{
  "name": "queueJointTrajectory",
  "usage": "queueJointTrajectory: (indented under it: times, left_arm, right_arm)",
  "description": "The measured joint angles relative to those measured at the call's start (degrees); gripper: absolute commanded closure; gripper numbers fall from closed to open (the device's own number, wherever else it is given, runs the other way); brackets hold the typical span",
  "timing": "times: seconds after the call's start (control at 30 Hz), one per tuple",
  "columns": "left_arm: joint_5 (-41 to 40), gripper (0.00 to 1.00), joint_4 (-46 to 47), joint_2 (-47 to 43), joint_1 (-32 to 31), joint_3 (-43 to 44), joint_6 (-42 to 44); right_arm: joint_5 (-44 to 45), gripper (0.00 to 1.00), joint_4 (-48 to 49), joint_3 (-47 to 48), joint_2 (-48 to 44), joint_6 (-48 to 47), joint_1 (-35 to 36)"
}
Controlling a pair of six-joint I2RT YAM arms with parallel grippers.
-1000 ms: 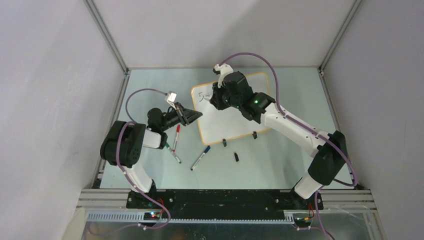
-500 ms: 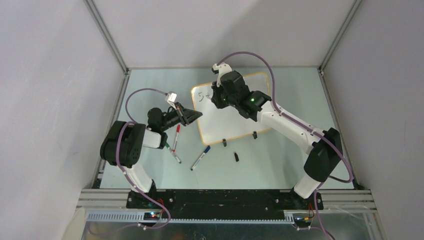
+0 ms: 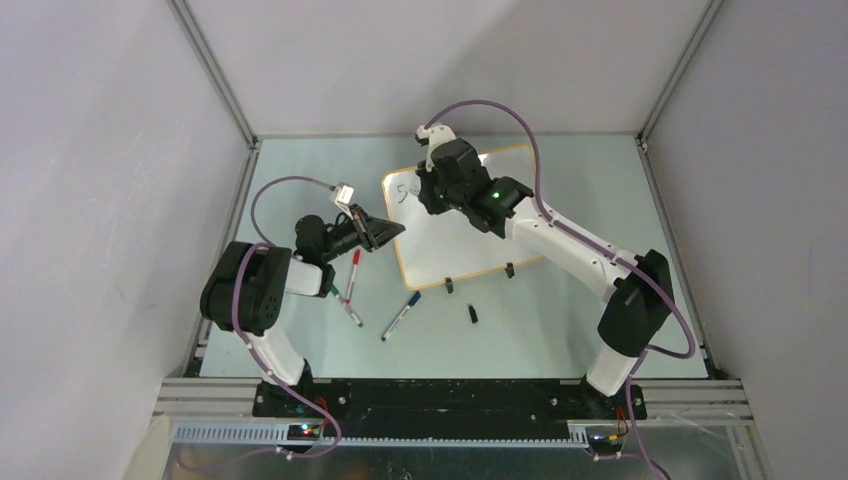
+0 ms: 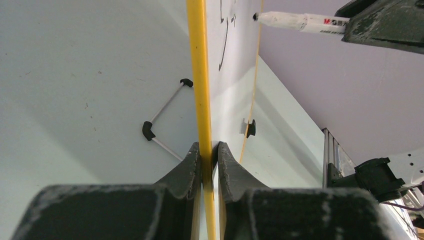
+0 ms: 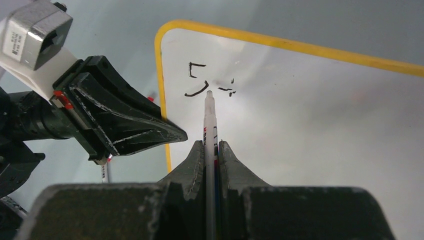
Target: Write a sentence on the whiteboard
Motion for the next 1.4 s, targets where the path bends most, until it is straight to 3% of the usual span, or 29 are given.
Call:
queueJointTrajectory:
  times: [1.4]
  left_arm:
    - [0.1, 1.00, 0.2, 0.0, 0.0, 0.0, 0.0]
  right_arm:
    - [3.6, 1.00, -2.1, 2.9, 3.3, -0.2, 0.3]
